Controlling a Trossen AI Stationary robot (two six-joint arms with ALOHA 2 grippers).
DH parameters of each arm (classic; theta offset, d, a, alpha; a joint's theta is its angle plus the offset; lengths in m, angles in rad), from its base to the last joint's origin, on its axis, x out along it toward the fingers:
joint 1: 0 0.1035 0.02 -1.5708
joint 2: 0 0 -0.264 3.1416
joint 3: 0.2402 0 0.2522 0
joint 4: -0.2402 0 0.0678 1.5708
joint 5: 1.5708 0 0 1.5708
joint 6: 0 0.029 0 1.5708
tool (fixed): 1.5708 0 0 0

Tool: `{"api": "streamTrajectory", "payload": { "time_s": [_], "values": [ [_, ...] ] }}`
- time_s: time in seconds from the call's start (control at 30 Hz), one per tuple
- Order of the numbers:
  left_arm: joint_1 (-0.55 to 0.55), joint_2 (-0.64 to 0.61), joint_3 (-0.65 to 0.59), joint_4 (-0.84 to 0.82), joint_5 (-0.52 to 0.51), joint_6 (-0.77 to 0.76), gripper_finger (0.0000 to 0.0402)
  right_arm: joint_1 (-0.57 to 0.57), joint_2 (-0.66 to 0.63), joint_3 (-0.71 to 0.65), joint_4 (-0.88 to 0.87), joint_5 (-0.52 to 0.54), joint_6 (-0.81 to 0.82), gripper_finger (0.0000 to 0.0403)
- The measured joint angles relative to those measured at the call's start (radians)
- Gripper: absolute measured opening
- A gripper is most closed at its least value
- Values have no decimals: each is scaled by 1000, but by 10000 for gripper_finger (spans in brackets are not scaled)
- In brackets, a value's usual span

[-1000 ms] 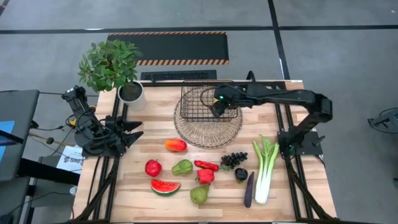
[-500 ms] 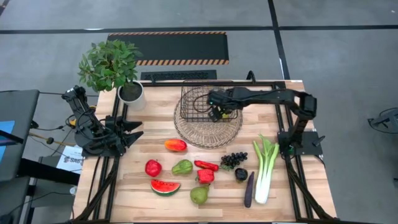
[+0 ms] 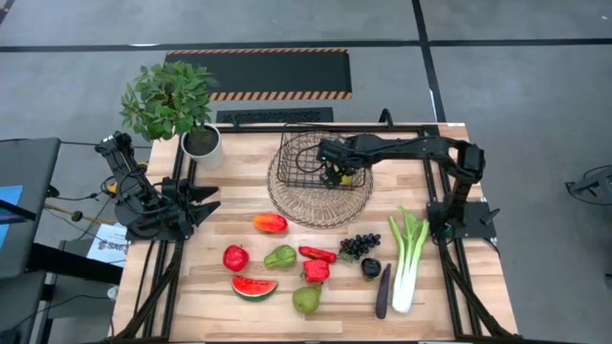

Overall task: Build produce basket
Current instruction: Put the green apple into the black wire basket, then adjust the black wire basket

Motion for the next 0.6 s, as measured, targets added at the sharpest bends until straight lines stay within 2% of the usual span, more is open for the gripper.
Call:
{"api": "streamTrajectory", "payload": {
  "time_s": [0.33,0.6],
  "values": [
    [0,0,0,0,-30,-7,315,0,-1,0,-10,-26,-64,373],
    [0,0,0,0,-30,-7,315,1,0,22,-41,-65,-79,385]
  ]
}}
